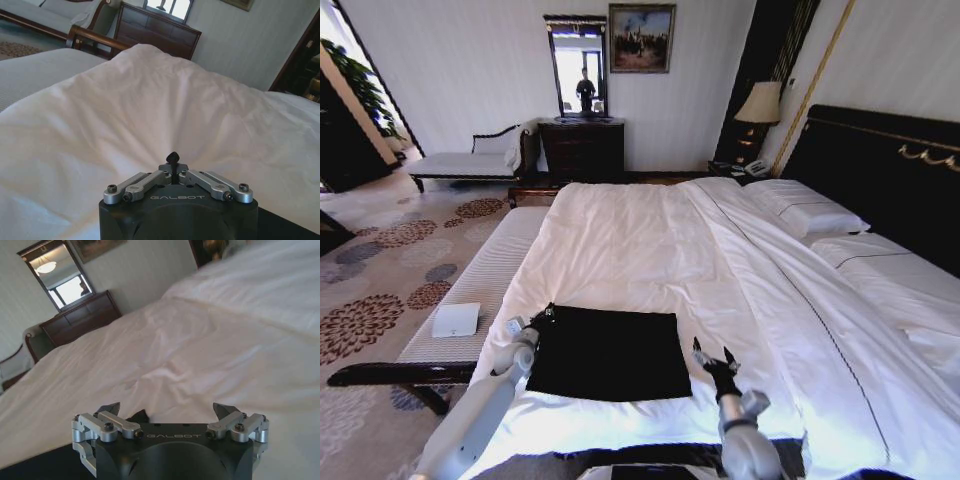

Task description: Fold the clothes on the bed.

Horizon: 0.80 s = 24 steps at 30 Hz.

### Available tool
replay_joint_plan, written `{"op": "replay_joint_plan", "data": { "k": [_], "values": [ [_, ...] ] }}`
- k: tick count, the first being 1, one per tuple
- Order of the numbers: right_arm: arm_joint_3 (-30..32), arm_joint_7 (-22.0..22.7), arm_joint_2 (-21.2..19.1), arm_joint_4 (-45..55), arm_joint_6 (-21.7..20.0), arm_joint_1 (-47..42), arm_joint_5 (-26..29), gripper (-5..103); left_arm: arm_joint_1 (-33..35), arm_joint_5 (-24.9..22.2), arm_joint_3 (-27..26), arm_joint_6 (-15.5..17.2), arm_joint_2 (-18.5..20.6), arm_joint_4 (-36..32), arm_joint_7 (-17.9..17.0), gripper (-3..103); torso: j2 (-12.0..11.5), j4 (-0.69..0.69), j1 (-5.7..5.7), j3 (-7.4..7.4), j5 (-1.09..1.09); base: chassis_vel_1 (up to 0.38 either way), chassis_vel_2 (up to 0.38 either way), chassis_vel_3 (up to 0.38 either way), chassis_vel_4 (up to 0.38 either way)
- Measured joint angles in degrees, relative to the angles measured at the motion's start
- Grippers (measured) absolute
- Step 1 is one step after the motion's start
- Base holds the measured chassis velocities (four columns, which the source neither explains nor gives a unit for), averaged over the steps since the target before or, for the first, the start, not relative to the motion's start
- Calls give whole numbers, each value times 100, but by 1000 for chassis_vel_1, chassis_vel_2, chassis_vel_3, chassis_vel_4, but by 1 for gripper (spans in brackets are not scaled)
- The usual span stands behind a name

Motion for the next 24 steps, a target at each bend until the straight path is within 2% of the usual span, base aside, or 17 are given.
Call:
{"op": "replay_joint_plan", "data": {
  "k": [1, 3, 5, 9, 14, 24],
  "values": [
    [0, 0, 0, 0, 0, 0, 0, 100, 0, 0, 0, 0, 0, 0, 0, 1, 0, 0, 0, 0, 0, 0, 0, 0, 0],
    [-142, 64, -122, -286, -253, 480, 560, 100, 70, 46, -20, 1, 14, -95, -42, 1, 0, 1, 0, 0, 1, 0, 0, 0, 0],
    [-279, 86, -190, -569, -364, 872, 799, 100, 113, 105, -24, 4, 20, -162, -88, 1, -1, 3, 0, 0, 1, 0, 0, 0, 0],
    [-411, 88, -246, -869, -389, 1272, 916, 100, 86, 213, 36, 16, -9, -151, -172, 1, -1, 2, 0, 0, 0, 0, 0, 0, 0],
    [-481, 101, -200, -945, -389, 1404, 915, 100, 60, 243, 41, 18, -51, -86, -188, 1, 0, 1, 1, 0, 0, 0, 0, 0, 0],
    [-430, -2, -157, -933, -314, 1077, 585, 100, 30, 307, 56, 1, -75, -6, -171, 1, 0, 0, 0, -1, -1, 0, 0, 0, 0]
  ]
}}
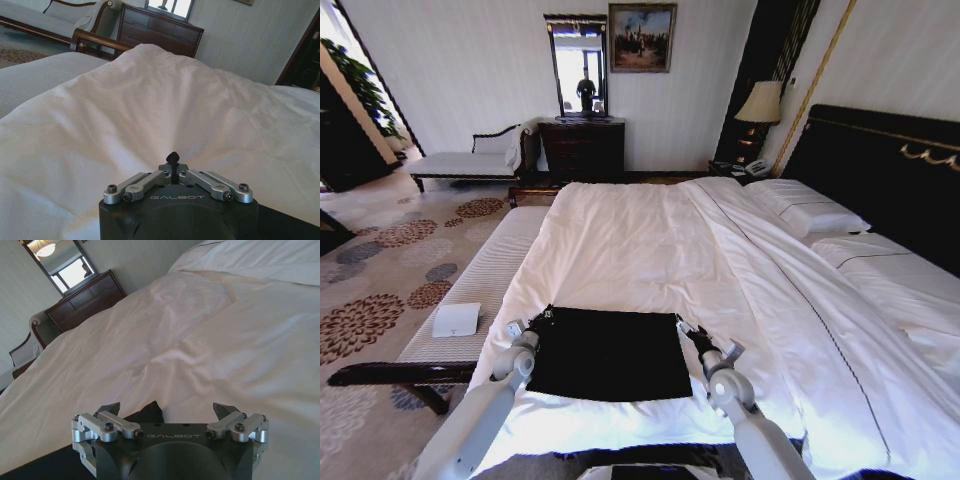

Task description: Fold the clothes on the bed.

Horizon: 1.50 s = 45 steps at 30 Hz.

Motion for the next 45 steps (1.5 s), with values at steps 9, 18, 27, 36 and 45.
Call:
{"op": "replay_joint_plan", "data": {
  "k": [9, 18, 27, 36, 45],
  "values": [
    [-1, -54, 28, 102, 66, -177, -152, 100, 61, 72, 13, -22, 12, -82, -19, -1, 0, 0, 0, 0, 0, 0, 0, 0, 0],
    [52, -55, -12, 191, 80, -245, -149, 100, 34, 148, 19, -88, 15, -66, 18, 7, 0, 0, 0, 0, 0, 0, 0, 0, 0],
    [58, -56, -12, 187, 84, -248, -146, 100, 49, 192, 28, -153, 15, -132, 31, 1, 0, 0, 0, 0, 0, 0, 0, 0, 0],
    [2, -93, 2, -210, -204, 321, 821, 100, 204, 170, -17, -136, 135, -325, -53, 1, 0, 0, 0, 0, 0, 0, 0, 0, 0],
    [-79, -648, -81, -1095, -610, 1064, 1441, 100, 279, 174, -43, -121, 157, -359, -149, 1, 0, 0, 0, 0, 0, 0, 0, 0, 0]
  ]
}}
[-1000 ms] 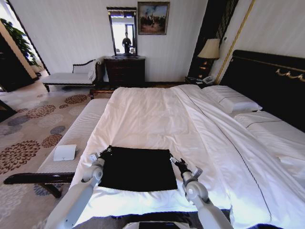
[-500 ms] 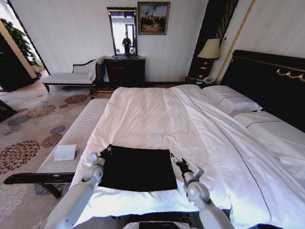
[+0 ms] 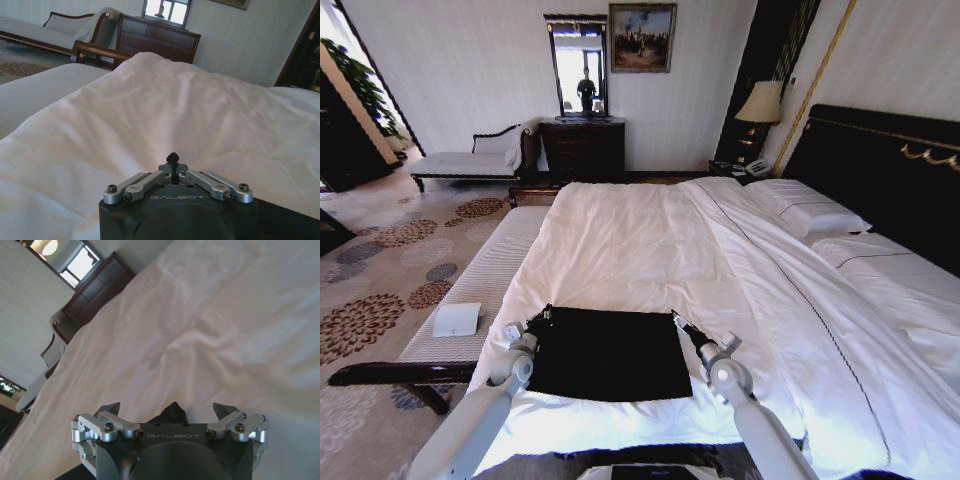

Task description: Fold the clothes on the bed.

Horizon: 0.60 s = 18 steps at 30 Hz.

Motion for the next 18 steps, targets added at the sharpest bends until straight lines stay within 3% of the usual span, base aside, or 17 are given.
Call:
{"op": "replay_joint_plan", "data": {
  "k": [9, 15, 18],
  "values": [
    [-161, -373, 56, -1033, -111, 668, -44, 100, -84, 3, 75, 64, 18, 74, -111, 1, 0, 0, 0, 0, 0, 0, 0, 0, 0],
    [-188, -388, 101, -1309, -171, 882, 55, 103, -172, -9, 126, 74, 0, 140, -119, 1, 0, 0, 0, 0, 0, 0, 0, 0, 0],
    [-235, -392, 111, -1365, -215, 889, 48, 95, -199, -7, 148, 82, -25, 165, -132, 1, 0, -1, 0, 0, -1, 0, 0, 0, 0]
  ]
}}
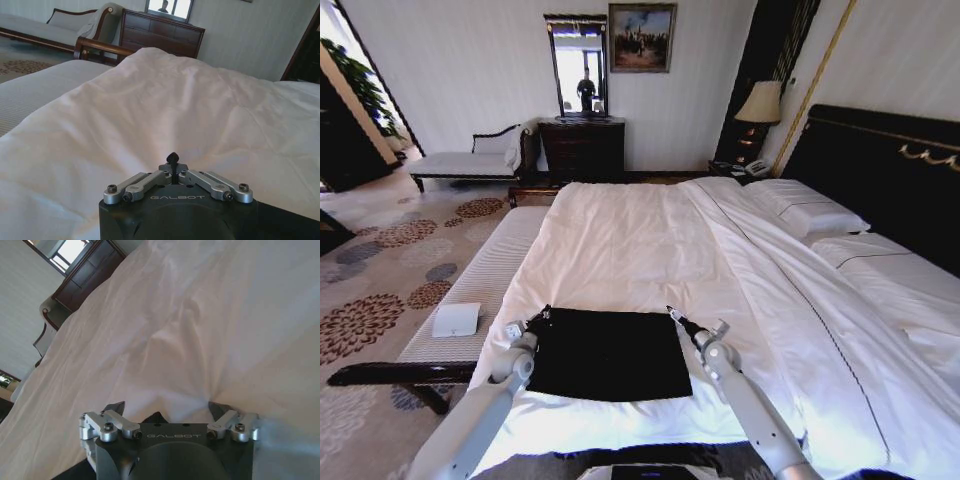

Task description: Fold the clothes on the bed.

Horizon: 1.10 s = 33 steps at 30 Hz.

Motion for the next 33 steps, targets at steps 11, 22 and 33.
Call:
{"op": "replay_joint_plan", "data": {
  "k": [11, 22, 33],
  "values": [
    [-36, -12, 69, -65, -75, -67, 3, 58, -20, -1, 27, 17, 7, 14, -27, 1, 0, 0, -1, 0, 0, 0, 0, 0, 0],
    [-47, 121, 113, 81, -98, -92, 148, 14, -55, -45, 23, 52, -31, 53, -110, 1, 0, 2, 0, 0, 2, 0, 0, 0, 0],
    [2, 204, 104, 347, -103, -217, 132, 0, 11, -53, -21, 63, -41, -38, -133, 1, 0, 2, 0, 0, 1, 0, 0, 0, 0]
  ]
}}
